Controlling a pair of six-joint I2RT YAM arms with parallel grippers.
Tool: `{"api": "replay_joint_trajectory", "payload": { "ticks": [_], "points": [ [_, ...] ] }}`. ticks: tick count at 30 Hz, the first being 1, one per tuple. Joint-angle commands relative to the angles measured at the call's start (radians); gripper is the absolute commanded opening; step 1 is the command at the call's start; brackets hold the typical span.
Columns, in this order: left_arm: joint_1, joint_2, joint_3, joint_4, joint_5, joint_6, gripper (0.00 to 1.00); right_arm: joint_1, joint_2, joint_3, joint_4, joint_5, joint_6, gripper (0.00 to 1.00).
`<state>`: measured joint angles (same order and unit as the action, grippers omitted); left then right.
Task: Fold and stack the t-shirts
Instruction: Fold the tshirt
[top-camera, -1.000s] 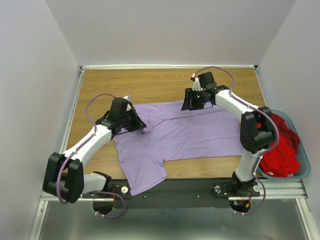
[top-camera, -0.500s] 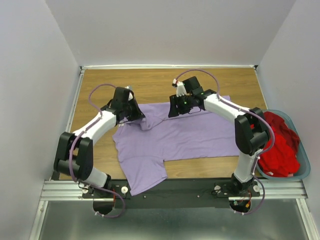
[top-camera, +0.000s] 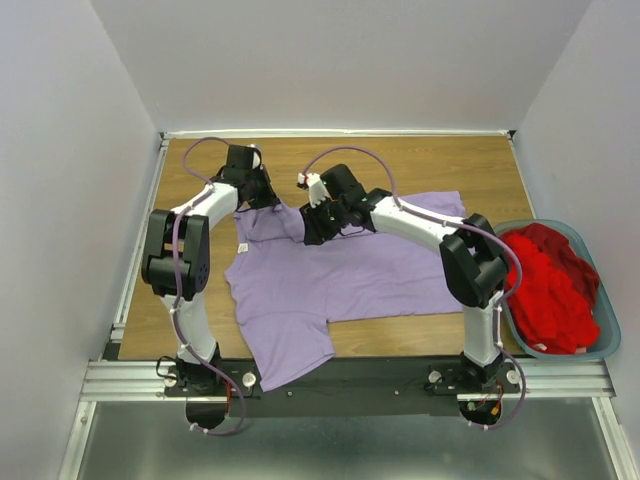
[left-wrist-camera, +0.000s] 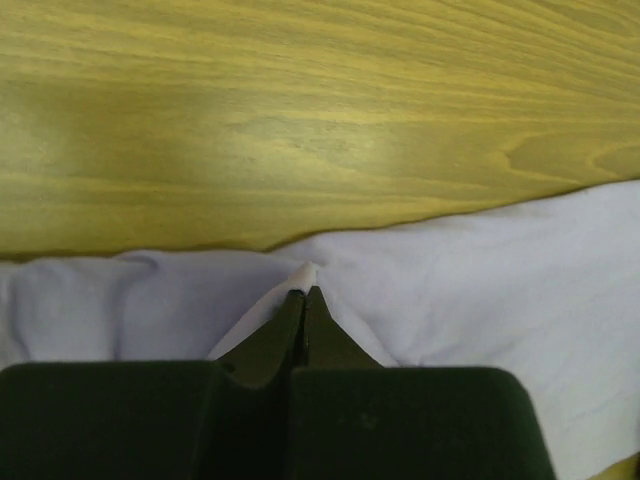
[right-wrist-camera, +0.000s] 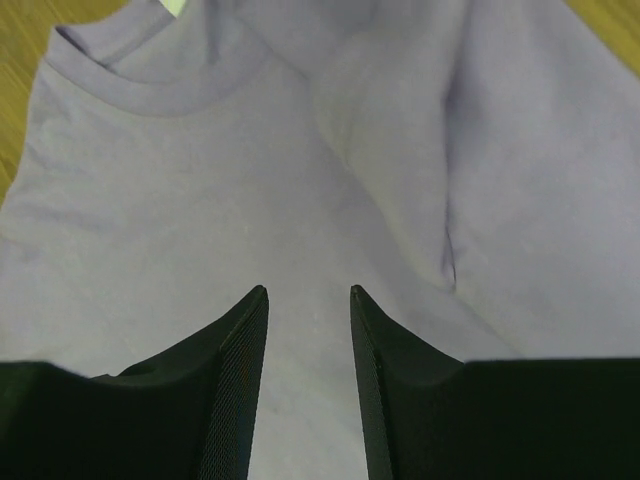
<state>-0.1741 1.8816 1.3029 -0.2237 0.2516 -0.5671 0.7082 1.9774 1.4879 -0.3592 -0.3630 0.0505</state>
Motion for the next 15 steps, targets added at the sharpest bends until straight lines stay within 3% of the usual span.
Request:
{"api": "replay_joint_trajectory", "payload": {
  "ticks": [1, 15],
  "points": [
    [0.002, 0.072, 0.065, 0.018, 0.017, 0.041, 0.00, 0.037, 0.066, 0.075, 0.061, 0.050, -0.032, 0.44],
    [0.002, 0.151, 0.096, 0.035, 0.037, 0.049, 0.00, 0.062, 0.239, 0.198, 0.092, 0.173, -0.035, 0.44]
  ]
}}
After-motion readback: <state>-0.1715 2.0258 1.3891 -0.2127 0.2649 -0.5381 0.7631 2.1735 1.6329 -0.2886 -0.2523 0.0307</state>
